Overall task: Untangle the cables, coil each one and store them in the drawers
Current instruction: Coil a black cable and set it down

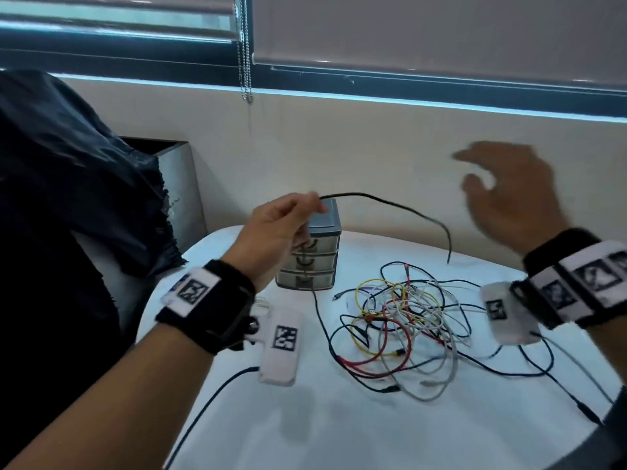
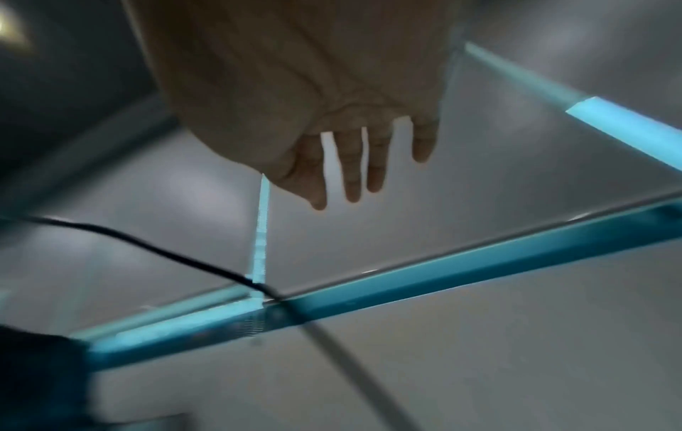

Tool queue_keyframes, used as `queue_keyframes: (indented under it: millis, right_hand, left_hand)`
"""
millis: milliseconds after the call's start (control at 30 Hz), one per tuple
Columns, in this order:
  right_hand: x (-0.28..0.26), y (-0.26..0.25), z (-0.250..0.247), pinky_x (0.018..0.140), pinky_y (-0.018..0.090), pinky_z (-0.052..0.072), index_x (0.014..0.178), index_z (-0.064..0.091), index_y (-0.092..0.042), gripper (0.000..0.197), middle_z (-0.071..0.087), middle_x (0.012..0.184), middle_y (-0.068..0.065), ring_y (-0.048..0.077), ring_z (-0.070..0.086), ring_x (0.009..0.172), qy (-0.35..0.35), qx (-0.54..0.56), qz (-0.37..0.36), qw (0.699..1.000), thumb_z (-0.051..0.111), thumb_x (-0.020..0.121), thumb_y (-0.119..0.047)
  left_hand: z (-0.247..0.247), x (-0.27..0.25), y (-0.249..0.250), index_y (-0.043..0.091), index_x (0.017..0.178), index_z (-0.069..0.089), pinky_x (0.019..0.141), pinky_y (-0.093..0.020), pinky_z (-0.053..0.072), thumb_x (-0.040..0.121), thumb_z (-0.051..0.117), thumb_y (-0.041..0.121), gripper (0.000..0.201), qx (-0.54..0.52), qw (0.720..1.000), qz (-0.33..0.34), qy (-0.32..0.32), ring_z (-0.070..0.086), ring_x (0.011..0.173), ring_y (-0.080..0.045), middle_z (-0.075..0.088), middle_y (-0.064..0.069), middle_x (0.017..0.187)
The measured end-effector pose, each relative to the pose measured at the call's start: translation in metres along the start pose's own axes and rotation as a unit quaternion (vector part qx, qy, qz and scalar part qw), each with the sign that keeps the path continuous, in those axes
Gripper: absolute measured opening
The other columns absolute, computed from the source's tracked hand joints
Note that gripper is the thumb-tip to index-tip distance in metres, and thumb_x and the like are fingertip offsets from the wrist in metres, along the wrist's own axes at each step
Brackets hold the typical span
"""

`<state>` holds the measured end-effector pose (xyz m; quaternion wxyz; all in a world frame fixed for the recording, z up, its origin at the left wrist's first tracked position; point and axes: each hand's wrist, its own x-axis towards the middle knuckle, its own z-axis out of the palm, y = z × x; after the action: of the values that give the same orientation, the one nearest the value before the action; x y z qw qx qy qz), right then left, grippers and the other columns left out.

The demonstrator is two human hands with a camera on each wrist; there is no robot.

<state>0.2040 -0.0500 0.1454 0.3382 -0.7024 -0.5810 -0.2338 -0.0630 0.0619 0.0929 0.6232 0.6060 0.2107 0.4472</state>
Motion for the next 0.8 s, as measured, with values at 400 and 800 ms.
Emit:
queue_keyframes:
  millis: [400, 800]
  right_hand:
    - [0.026, -0.038, 0.011, 0.041, 0.018, 0.017, 0.052, 0.049, -0.018, 0.047, 0.034, 0.044, -0.002, 0.013, 0.025, 0.038, -0.119, 0.366, 0.179, 0.906, 0.054, 0.094, -0.037]
    - [0.031, 0.044, -0.015, 0.086, 0.034, 0.048, 0.123, 0.054, -0.018, 0.036, 0.062, 0.114, 0.014, 0.03, 0.057, 0.106, -0.163, -0.083, 0.22, 0.958, 0.058, 0.087, -0.023]
  left_hand:
    - [-0.009, 0.01, 0.019, 0.012, 0.09, 0.069, 0.055, -0.024, 0.033, 0.094, 0.055, 0.032, 0.025, 0.084, 0.996, 0.025, -0.034, 0.026, 0.049, -0.01, 0.03, 0.003, 0.058]
    - [-0.06, -0.016, -0.009, 0.017, 0.091, 0.075, 0.051, -0.026, 0.026, 0.09, 0.058, 0.037, 0.026, 0.154, 0.986, -0.06, 0.025, 0.023, 0.05, -0.012, 0.027, 0.005, 0.055]
